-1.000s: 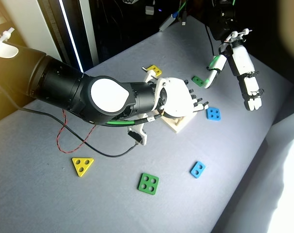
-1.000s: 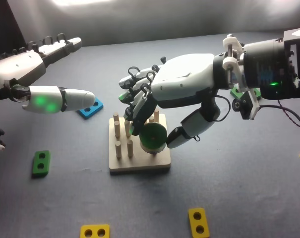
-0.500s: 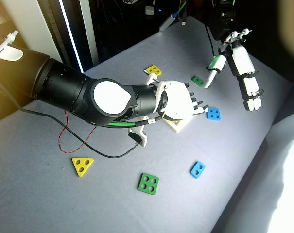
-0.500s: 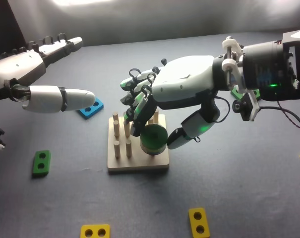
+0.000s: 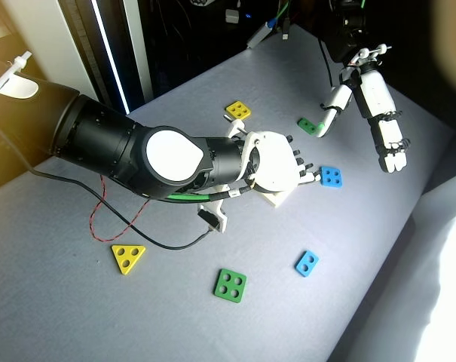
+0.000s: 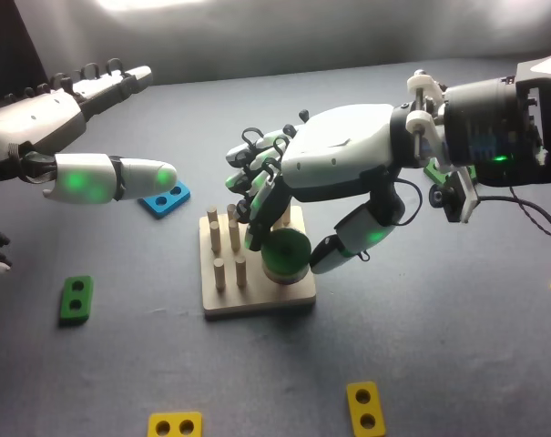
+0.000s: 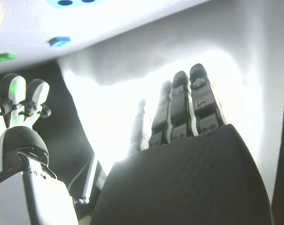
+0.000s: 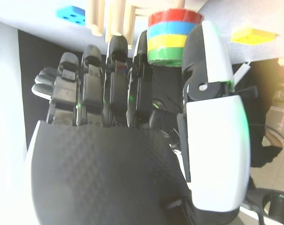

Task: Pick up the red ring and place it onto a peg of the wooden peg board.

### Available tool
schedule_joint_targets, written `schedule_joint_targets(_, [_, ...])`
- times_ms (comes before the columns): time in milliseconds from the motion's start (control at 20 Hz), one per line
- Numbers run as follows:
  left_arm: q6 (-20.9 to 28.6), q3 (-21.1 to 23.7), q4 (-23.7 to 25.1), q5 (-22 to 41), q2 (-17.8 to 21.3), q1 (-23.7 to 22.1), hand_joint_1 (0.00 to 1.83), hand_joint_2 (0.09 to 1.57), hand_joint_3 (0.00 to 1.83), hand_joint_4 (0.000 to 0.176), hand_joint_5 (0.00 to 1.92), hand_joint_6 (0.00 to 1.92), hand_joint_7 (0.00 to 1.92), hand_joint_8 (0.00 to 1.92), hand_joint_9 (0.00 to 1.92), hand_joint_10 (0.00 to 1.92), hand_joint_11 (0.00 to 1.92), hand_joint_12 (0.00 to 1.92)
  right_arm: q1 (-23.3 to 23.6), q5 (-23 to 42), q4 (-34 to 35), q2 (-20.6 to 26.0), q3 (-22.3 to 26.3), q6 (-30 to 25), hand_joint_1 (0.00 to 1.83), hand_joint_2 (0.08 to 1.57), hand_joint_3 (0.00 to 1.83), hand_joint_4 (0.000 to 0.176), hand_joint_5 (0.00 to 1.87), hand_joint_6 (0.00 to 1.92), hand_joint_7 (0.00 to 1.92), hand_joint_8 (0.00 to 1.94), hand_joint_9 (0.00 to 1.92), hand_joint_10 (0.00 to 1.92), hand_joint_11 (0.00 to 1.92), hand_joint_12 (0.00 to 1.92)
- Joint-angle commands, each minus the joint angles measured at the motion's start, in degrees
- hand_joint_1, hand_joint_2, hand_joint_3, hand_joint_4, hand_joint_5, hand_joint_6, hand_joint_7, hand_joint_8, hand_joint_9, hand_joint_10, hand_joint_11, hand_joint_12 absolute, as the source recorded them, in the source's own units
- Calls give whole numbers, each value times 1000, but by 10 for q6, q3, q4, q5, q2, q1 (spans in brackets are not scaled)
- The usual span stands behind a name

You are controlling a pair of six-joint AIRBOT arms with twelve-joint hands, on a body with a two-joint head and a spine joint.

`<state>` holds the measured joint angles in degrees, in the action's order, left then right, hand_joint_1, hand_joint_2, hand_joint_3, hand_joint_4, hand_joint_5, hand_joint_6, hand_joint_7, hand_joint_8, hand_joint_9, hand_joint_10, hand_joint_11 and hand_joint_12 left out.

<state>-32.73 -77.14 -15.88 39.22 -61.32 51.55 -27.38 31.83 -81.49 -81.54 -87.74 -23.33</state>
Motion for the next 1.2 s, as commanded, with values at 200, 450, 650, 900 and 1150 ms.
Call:
schedule_joint_targets(200, [4, -4, -3, 66, -2, -7, 341, 912, 0, 158, 0, 0, 0, 0, 0, 0, 0, 0, 1, 20, 25, -5, 0, -3, 799, 944, 0, 110, 79, 155, 28, 0, 5, 0, 0, 17])
schedule_joint_targets(450, [4, -4, -4, 66, -1, -6, 338, 933, 8, 148, 0, 0, 0, 0, 0, 0, 0, 0, 3, 15, 11, -5, 2, -8, 636, 781, 0, 125, 0, 0, 0, 0, 0, 0, 0, 0])
schedule_joint_targets(650, [4, -1, -11, 72, 4, 0, 341, 940, 6, 146, 0, 0, 0, 0, 0, 0, 0, 0, 2, 18, 11, -3, 4, -8, 728, 842, 3, 91, 0, 0, 0, 0, 0, 0, 0, 0])
schedule_joint_targets(900, [5, 11, -20, 94, 17, 9, 351, 952, 8, 144, 0, 0, 0, 0, 0, 0, 0, 0, -28, 21, 149, 76, 48, 76, 720, 867, 13, 146, 0, 0, 0, 0, 0, 0, 0, 0])
schedule_joint_targets(1150, [19, 36, -29, 150, 39, 31, 401, 928, 0, 158, 0, 0, 0, 0, 0, 0, 0, 0, -71, 78, 452, 189, 115, 283, 698, 856, 3, 141, 0, 0, 0, 0, 0, 0, 0, 0])
